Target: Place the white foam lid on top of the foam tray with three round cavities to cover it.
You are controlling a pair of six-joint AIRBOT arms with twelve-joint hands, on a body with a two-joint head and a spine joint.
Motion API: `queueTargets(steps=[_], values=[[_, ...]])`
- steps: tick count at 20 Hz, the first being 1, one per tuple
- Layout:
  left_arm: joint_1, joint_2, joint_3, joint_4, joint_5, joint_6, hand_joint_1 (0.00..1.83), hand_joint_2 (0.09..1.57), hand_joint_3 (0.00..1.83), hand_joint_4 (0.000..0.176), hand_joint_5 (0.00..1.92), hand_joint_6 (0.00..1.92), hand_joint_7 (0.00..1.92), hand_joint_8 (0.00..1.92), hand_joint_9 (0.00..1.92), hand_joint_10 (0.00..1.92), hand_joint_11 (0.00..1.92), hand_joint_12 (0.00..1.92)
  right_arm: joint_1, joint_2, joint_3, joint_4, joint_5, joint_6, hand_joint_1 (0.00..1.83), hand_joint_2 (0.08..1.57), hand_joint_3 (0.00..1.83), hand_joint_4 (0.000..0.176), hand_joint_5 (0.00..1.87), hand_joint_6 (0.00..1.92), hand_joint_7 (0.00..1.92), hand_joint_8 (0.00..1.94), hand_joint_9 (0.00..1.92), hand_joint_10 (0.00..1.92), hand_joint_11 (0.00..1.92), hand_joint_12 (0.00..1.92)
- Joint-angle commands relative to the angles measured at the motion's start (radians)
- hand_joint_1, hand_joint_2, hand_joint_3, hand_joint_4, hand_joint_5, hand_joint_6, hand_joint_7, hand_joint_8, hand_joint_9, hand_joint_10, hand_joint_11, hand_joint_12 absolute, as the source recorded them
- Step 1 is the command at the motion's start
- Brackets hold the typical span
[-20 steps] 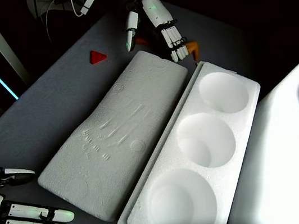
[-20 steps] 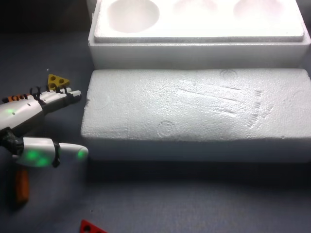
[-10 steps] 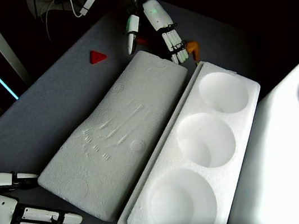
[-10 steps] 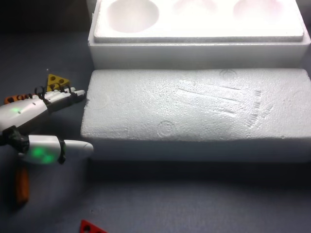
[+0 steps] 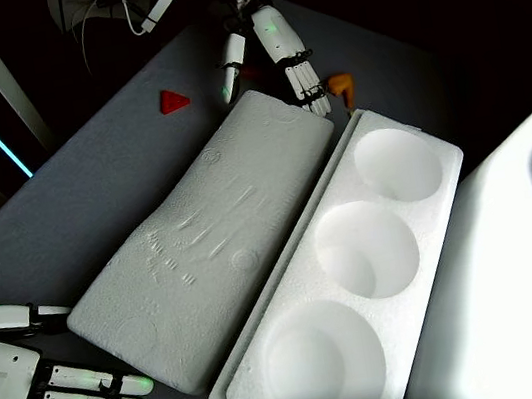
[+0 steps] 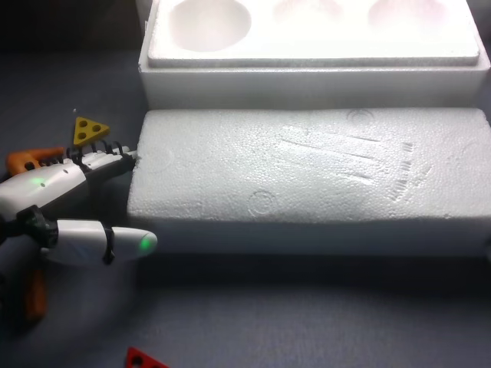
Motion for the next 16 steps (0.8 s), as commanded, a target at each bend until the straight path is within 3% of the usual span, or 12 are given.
queueTargets(steps=[1,10,15,16], values=[[-0.012,-0.001,0.003,-0.001,-0.119,-0.012,0.41,0.95,0.0,0.0,0.09,0.0,0.0,0.0,0.0,0.0,0.0,0.0,0.009,0.004,0.008,-0.01,0.117,0.01,0.61,1.11,0.0,0.0,0.0,0.0,0.0,0.0,0.0,0.0,0.01,0.0],[0.003,0.005,-0.027,0.021,-0.195,-0.058,0.42,1.02,0.02,0.0,0.14,0.02,0.0,0.0,0.0,0.0,0.0,0.0,0.009,0.011,-0.016,-0.04,0.173,0.056,0.58,1.15,0.01,0.0,0.02,0.0,0.0,0.0,0.0,0.0,0.01,0.03],[0.054,0.049,-0.091,0.023,-0.3,-0.077,0.4,1.05,0.02,0.0,0.13,0.01,0.0,0.0,0.0,0.0,0.0,0.0,-0.025,0.062,-0.081,-0.058,0.251,0.07,0.47,1.19,0.0,0.0,0.01,0.0,0.0,0.0,0.0,0.0,0.0,0.59],[0.066,0.058,-0.103,0.023,-0.321,-0.082,0.41,1.05,0.02,0.0,0.13,0.01,0.0,0.0,0.0,0.0,0.0,0.0,-0.04,0.074,-0.096,-0.063,0.275,0.079,0.46,1.18,0.0,0.0,0.03,0.0,0.0,0.0,0.0,0.0,0.0,0.83]])
